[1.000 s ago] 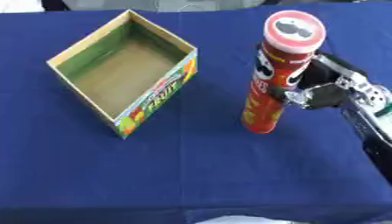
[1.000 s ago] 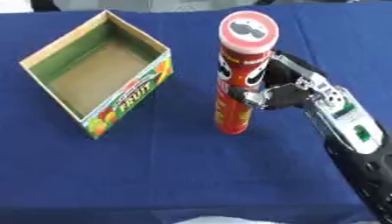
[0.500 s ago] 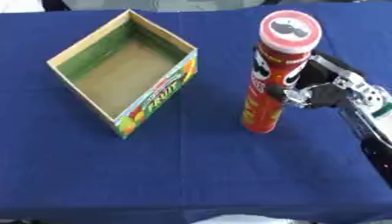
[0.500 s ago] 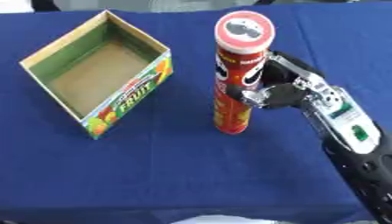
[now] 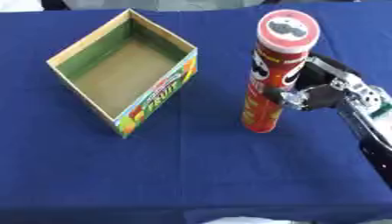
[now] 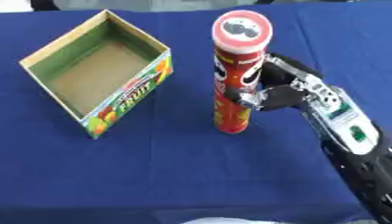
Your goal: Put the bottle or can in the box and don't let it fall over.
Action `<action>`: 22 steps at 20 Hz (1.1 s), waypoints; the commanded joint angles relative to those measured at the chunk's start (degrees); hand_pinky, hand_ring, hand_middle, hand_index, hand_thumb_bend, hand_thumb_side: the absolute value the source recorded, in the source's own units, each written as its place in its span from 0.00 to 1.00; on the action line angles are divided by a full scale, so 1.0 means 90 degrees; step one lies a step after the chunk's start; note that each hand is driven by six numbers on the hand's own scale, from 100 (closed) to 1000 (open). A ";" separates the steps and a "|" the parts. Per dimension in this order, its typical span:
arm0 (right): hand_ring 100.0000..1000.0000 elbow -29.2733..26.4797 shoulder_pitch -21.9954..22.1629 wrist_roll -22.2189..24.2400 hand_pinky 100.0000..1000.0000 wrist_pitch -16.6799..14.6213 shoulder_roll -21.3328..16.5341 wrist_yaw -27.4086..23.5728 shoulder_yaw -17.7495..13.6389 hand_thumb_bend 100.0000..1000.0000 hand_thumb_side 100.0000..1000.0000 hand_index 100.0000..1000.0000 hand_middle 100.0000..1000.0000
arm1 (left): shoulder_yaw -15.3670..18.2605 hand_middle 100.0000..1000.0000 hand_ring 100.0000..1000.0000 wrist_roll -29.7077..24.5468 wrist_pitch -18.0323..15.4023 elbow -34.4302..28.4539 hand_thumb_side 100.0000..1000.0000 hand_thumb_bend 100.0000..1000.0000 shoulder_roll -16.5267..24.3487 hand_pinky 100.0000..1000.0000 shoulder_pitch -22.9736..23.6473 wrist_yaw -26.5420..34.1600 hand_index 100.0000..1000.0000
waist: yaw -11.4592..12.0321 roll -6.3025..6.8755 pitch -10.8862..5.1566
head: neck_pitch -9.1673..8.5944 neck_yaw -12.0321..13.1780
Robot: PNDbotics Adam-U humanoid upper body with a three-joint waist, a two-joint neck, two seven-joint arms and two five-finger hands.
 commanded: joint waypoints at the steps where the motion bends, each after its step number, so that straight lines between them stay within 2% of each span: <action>1: 0.97 -0.0005 -0.0055 -0.0009 0.90 0.0061 -0.0082 0.0121 0.0011 0.27 0.10 0.92 0.93 | 0.0045 0.89 0.92 0.0000 -0.0019 -0.0077 1.00 0.51 0.0170 0.73 -0.0088 0.0026 0.90 | 0.0006 0.0011 -0.0069 | 0.0035 -0.0030; 10: 0.94 0.0074 -0.0066 -0.0331 0.87 0.0203 -0.0025 0.0166 0.0001 0.30 0.02 0.77 0.77 | 0.0049 0.88 0.92 0.0011 -0.0021 -0.0076 1.00 0.51 0.0167 0.73 -0.0081 0.0034 0.90 | 0.0001 0.0015 -0.0066 | 0.0035 -0.0051; 16: 0.92 0.0132 -0.0072 -0.0455 0.86 0.0287 -0.0013 0.0073 -0.0001 0.27 0.00 0.66 0.68 | 0.0056 0.88 0.92 0.0025 -0.0019 -0.0076 1.00 0.50 0.0168 0.73 -0.0075 0.0044 0.90 | 0.0000 0.0021 -0.0058 | 0.0035 -0.0062; 22: 0.90 0.0172 -0.0075 -0.0561 0.85 0.0332 0.0004 -0.0112 -0.0012 0.23 0.00 0.60 0.63 | 0.0055 0.88 0.92 0.0029 -0.0016 -0.0081 1.00 0.50 0.0173 0.72 -0.0075 0.0046 0.89 | -0.0002 0.0030 -0.0053 | 0.0035 -0.0076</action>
